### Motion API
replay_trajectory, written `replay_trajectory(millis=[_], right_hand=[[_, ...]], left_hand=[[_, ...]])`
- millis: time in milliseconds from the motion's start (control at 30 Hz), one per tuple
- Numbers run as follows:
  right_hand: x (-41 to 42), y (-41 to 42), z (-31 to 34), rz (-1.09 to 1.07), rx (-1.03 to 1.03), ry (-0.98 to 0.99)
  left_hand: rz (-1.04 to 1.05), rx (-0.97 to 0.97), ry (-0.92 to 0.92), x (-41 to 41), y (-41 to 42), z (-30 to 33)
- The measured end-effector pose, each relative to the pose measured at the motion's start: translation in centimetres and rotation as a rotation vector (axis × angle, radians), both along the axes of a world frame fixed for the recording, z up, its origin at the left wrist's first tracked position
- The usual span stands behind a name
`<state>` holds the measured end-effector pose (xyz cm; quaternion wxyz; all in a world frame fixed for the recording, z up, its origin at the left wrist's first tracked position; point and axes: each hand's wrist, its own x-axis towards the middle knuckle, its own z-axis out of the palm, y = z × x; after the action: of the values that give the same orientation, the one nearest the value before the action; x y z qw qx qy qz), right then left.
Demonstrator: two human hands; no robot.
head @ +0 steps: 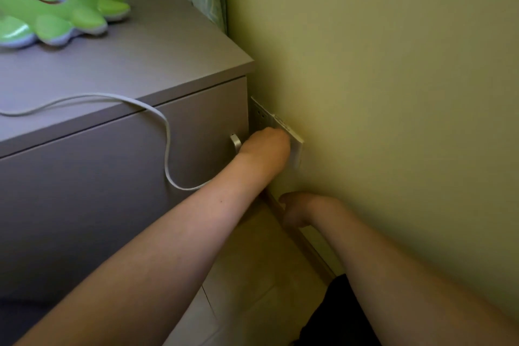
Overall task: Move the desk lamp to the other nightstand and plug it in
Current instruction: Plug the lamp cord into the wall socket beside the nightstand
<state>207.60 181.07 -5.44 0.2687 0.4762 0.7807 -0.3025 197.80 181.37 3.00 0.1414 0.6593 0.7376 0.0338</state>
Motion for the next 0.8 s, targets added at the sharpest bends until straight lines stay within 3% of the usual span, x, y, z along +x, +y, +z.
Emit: replay_trajectory(millis=[533, 800], right_hand=[[0.1, -1.2, 12.4, -0.158, 0.352, 0.278], [-0.7, -1.0, 18.6, -0.24, 0.534, 0.43]], left_hand=[[-0.253, 0.388, 0.118, -1.2, -2.0, 10.9], [-0.178, 0.522, 0.085, -4.0, -2.3, 17.2]])
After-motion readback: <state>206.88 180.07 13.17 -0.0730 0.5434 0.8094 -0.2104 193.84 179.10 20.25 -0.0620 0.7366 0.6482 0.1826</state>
